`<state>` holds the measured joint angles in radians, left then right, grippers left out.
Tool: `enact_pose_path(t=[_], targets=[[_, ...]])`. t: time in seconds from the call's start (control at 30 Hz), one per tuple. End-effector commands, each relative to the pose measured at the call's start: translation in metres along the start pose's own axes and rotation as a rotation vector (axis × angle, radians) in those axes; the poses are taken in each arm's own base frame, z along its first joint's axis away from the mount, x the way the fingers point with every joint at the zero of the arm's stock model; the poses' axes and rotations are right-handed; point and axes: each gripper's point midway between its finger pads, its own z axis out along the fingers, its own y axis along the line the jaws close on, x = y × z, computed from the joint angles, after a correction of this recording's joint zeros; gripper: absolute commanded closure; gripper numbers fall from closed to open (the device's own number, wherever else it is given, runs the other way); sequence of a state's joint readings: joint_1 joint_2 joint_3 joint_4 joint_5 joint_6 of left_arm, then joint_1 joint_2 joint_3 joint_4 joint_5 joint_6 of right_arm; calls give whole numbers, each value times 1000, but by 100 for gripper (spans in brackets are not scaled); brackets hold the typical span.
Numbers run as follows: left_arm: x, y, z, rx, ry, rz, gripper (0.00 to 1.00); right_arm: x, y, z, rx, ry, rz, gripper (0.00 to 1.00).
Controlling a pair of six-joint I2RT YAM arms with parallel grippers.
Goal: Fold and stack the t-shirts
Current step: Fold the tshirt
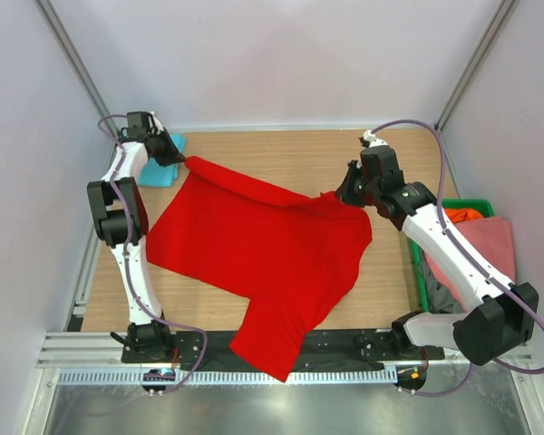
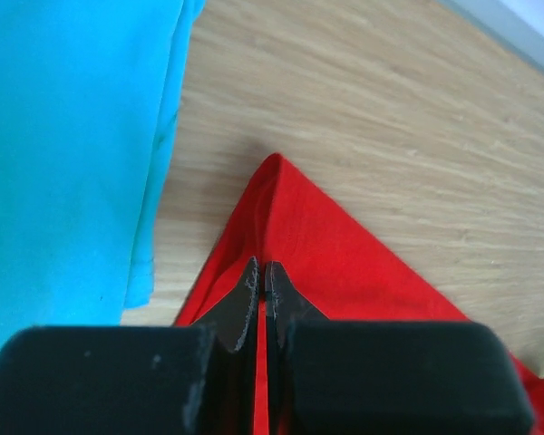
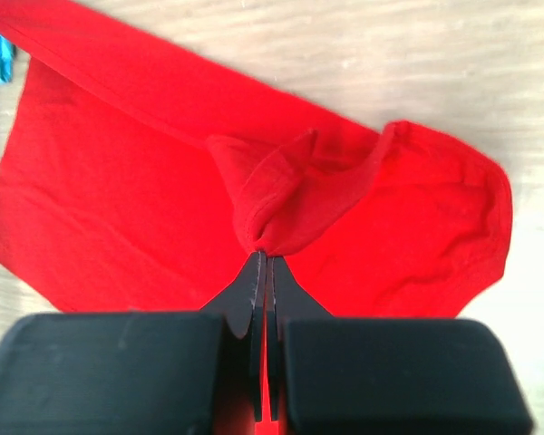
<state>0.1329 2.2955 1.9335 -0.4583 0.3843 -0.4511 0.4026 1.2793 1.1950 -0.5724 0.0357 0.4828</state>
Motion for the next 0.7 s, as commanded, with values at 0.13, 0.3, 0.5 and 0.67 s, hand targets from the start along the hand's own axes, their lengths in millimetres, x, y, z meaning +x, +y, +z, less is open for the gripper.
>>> enact_pose_path(t=[0.13, 0.3, 0.5, 0.67], targets=[[23, 15, -7, -47, 109, 17, 100, 28, 13, -12, -48, 46, 37, 99], [29, 25, -14, -97, 123, 27, 100, 43, 17, -13, -59, 75, 43, 99], [38, 37, -16, -131, 158, 3, 100, 50, 24, -17, -71, 83, 52, 99], [34, 33, -24, -130, 146, 4, 100, 36, 24, -35, -59, 28, 50, 99]])
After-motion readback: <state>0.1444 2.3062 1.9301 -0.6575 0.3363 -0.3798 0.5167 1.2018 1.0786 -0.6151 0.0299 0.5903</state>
